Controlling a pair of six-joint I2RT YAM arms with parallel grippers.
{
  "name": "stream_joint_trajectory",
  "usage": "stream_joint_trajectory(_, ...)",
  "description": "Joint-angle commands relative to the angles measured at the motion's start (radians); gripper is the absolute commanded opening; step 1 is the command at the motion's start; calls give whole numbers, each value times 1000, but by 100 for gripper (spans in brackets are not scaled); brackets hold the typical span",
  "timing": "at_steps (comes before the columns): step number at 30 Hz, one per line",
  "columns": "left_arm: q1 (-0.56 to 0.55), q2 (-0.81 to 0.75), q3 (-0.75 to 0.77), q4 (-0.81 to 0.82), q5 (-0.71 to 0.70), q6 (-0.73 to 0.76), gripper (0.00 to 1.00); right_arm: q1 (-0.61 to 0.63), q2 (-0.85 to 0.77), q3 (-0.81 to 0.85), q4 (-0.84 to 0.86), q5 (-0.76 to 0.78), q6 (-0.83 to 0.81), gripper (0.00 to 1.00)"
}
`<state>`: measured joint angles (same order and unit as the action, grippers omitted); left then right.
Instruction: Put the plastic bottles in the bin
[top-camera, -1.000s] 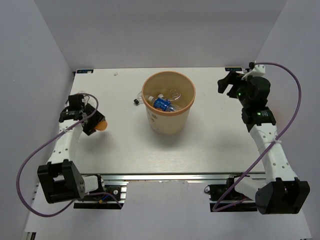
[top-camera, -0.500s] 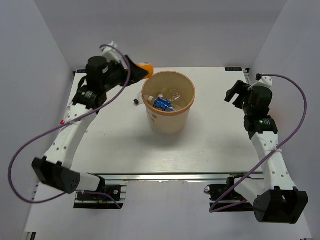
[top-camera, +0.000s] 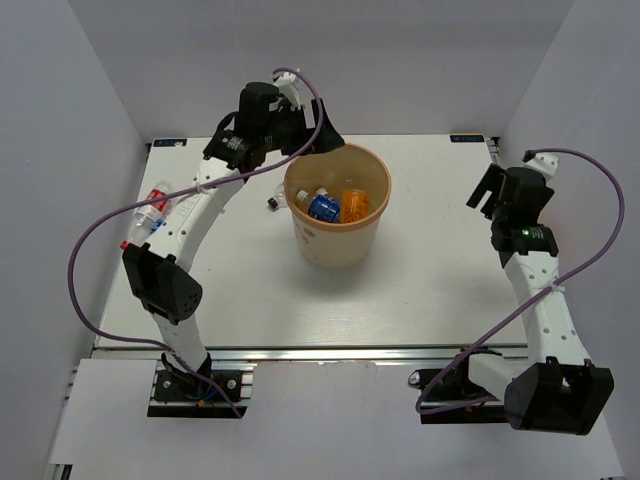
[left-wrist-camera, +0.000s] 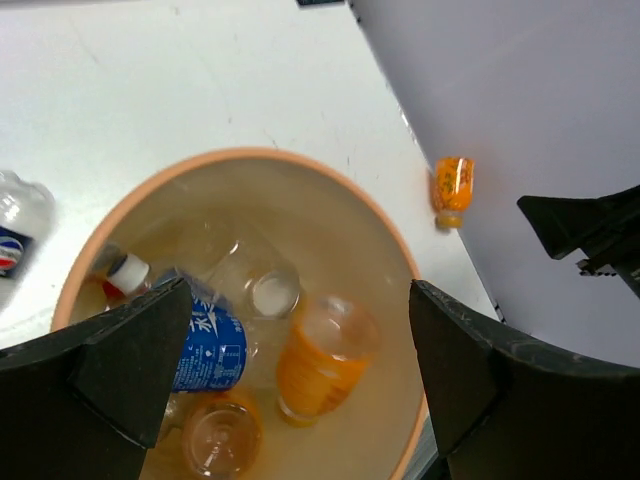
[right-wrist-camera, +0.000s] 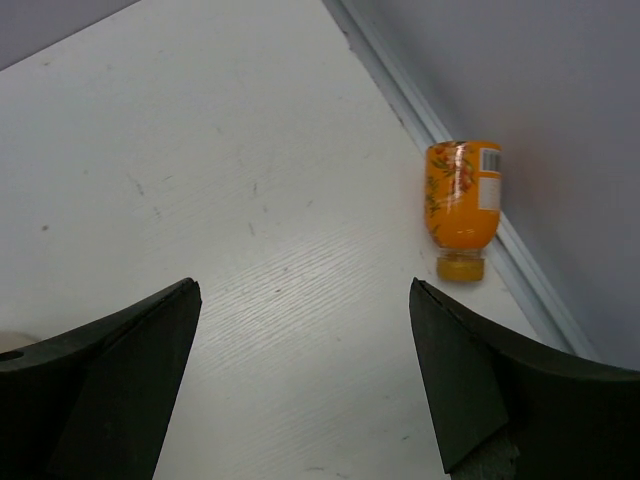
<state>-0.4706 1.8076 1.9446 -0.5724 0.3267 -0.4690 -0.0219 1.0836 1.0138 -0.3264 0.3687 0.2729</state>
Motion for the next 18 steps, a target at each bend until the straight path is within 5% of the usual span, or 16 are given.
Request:
stream_joint_trajectory(1, 3, -53, 108, -61, -32, 64, 98, -36, 24, 69, -8, 82, -52, 89)
stream_joint_trajectory(6, 29, -106, 108, -119, -250, 83, 98, -99, 126, 92, -31, 65, -130, 89)
stream_joint_trajectory(9, 152, -174, 33, -89, -212, 53, 98, -151, 224, 118, 1, 65, -184, 89)
stream_joint_trajectory(12, 323, -255, -116, -37, -184, -2, 98, -211, 356, 227, -26, 70, -167, 89)
stream_joint_trajectory(18, 434, -401, -442, 6, -501, -80, 98, -286, 533, 275, 43, 68, -208, 89)
